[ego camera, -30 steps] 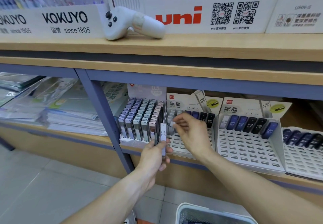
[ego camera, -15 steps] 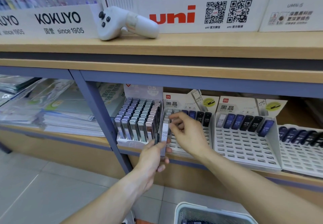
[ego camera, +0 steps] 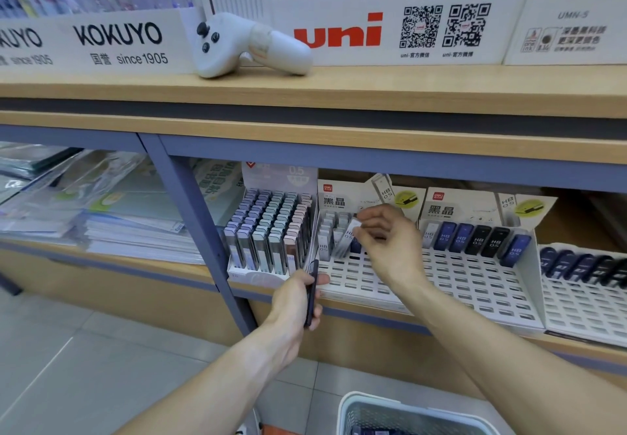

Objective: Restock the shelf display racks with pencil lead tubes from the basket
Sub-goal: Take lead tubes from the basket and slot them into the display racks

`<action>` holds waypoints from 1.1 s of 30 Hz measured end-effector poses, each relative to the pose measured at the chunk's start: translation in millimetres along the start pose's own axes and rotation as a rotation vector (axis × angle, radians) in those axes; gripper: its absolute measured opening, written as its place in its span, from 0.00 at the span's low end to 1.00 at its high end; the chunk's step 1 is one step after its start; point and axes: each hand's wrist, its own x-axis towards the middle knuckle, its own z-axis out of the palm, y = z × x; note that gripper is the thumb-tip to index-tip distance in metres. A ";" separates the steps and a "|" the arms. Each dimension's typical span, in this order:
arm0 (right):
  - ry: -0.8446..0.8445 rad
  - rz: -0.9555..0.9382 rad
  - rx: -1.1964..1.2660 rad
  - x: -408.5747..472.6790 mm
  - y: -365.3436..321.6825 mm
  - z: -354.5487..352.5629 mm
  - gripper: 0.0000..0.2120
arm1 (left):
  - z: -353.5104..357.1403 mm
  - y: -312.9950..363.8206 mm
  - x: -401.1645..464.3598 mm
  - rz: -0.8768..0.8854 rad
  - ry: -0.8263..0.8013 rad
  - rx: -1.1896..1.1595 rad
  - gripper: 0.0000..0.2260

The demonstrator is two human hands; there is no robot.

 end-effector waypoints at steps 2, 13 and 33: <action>-0.016 -0.022 -0.041 -1.6 3.5 1.6 0.14 | -0.1 0.5 -0.7 0.017 0.009 0.041 0.16; -0.133 -0.126 -0.235 -5.7 7.0 3.8 0.10 | -0.9 1.3 2.8 0.088 -0.012 0.053 0.08; -0.349 0.111 -0.010 -20.9 -6.4 -18.0 0.21 | 13.6 6.8 -4.4 0.096 -0.260 -0.133 0.12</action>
